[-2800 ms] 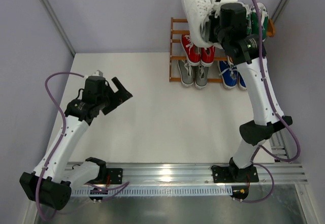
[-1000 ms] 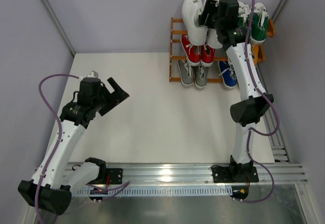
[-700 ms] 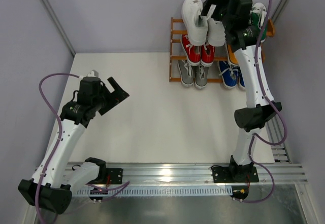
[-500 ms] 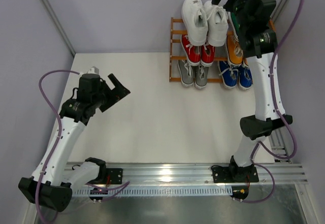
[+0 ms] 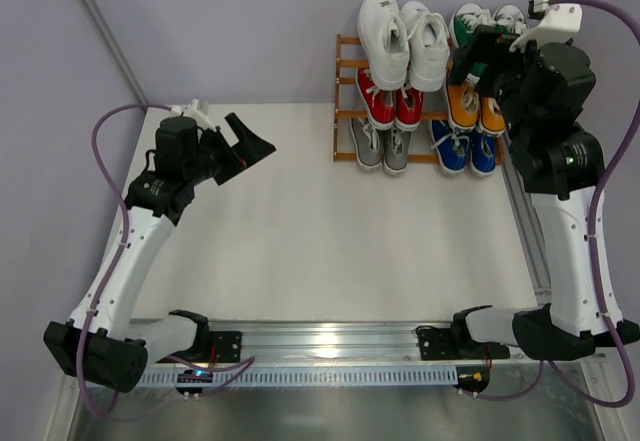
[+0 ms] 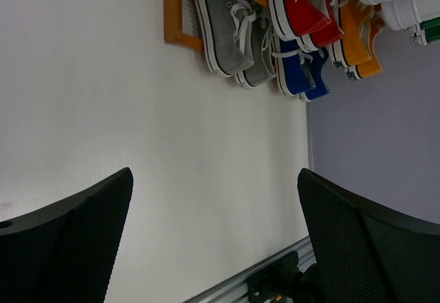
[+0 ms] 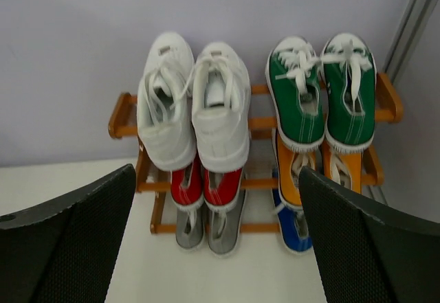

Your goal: Place and organize the shoes onto the shoe shelf

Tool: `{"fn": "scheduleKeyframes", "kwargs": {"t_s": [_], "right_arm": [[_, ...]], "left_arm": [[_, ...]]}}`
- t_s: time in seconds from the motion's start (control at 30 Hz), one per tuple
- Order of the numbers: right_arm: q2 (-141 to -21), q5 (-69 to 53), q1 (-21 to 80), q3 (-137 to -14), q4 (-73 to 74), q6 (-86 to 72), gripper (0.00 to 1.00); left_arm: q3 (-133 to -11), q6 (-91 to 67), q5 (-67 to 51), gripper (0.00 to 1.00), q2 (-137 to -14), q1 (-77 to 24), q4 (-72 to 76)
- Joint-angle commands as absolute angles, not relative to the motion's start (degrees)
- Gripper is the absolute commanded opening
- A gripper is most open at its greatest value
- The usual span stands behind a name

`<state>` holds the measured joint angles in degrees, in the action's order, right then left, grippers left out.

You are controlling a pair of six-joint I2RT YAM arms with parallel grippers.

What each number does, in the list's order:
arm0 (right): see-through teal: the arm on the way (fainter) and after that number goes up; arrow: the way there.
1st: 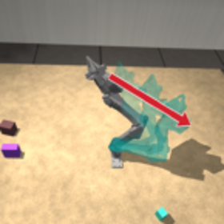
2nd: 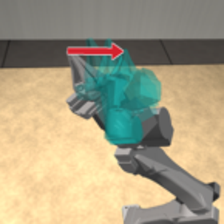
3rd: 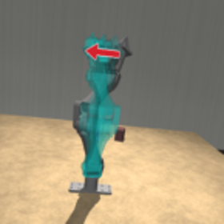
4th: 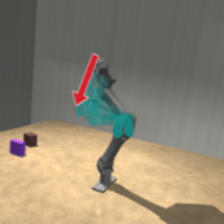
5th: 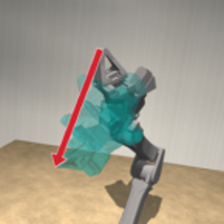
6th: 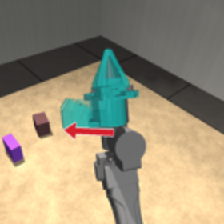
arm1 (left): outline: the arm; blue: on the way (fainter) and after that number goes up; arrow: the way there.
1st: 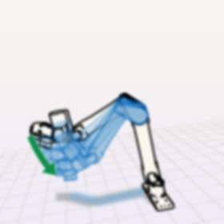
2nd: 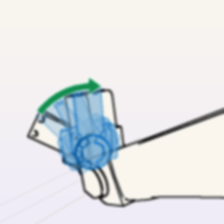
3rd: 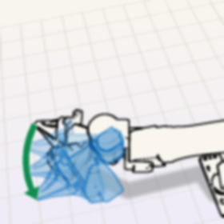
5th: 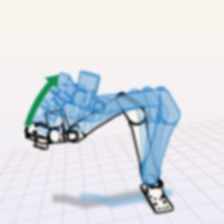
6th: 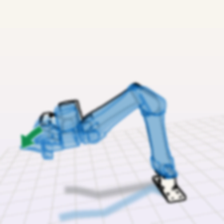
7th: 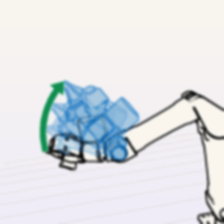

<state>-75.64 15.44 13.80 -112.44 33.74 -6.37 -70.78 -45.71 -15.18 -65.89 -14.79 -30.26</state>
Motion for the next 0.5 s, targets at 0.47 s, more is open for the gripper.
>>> {"fn": "scheduleKeyframes", "kwargs": {"t_s": [0.47], "right_arm": [[-66.8, -2.6, 14.1, -103.0, 58.5, -12.8, 1.00]], "left_arm": [[-85.6, -34.5, -11.3, 1.00, -68.5, -14.8, -36.1]]}}
